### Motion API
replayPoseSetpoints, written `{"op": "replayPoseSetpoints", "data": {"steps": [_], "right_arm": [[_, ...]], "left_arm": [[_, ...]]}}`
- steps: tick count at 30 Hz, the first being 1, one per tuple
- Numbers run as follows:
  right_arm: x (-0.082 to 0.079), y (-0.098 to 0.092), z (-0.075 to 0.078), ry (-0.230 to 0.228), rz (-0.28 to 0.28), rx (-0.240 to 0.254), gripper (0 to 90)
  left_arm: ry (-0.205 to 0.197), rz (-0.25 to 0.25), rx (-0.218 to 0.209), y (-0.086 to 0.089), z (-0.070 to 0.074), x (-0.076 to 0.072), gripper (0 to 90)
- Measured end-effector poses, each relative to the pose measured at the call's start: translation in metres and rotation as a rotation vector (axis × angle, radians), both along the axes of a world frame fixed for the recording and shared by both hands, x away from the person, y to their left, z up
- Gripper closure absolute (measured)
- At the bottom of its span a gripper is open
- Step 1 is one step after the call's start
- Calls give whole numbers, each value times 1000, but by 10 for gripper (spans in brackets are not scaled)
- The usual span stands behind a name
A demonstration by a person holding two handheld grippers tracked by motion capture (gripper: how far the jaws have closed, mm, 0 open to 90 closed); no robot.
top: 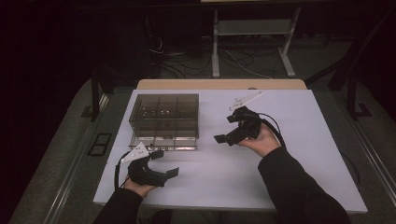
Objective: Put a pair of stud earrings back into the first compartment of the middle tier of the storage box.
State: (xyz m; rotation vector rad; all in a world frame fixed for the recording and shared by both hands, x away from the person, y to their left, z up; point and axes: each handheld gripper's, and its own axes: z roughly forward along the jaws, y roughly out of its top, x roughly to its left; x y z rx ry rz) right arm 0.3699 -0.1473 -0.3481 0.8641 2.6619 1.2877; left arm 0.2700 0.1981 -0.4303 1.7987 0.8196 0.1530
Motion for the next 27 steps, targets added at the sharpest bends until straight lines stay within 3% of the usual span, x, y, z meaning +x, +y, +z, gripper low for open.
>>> {"op": "replayPoseSetpoints", "data": {"steps": [12,27], "right_arm": [[-23,-48,-16,4,-82,32,1],[-57,-92,-37,2,-158,60,1]], "left_arm": [[2,2,3,0,0,0,0],[6,6,7,0,-1,0,0]]}}
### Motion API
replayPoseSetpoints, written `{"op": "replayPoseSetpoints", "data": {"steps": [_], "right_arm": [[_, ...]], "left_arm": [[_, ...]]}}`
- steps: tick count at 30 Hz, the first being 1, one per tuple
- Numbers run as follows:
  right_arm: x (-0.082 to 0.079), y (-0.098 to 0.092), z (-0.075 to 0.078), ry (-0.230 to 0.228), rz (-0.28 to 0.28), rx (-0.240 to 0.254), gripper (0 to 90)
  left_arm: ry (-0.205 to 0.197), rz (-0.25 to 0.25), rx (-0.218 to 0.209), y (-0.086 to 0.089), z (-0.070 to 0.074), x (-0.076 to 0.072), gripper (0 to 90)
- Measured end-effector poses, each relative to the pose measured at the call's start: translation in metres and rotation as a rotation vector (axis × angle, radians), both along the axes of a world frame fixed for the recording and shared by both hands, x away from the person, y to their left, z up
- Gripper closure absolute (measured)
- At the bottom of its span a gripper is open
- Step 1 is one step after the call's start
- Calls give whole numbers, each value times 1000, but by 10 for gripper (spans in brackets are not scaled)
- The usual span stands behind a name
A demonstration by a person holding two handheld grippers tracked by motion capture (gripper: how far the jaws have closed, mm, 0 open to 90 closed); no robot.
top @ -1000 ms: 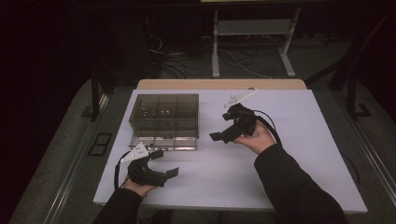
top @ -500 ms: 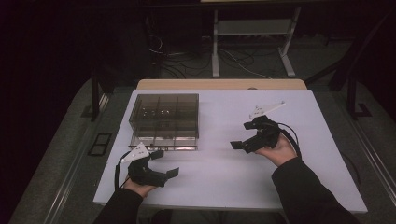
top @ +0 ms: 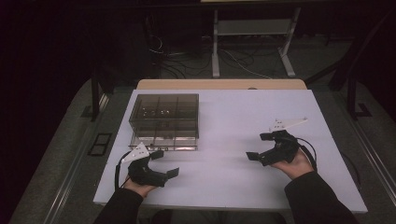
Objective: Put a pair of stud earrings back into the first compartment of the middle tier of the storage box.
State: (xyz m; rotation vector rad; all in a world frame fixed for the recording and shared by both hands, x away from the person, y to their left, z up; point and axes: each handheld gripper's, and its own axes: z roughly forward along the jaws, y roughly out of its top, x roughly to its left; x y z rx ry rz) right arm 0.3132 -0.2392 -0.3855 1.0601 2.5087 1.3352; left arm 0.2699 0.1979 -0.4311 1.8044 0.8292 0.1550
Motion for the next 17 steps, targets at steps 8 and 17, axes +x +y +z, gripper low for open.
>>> {"op": "replayPoseSetpoints", "data": {"steps": [8,17], "right_arm": [[-20,-26,-18,0,-67,13,1],[-41,-46,-32,-8,-119,34,1]], "left_arm": [[2,0,4,0,0,0,0],[6,-2,5,-1,-1,1,0]]}}
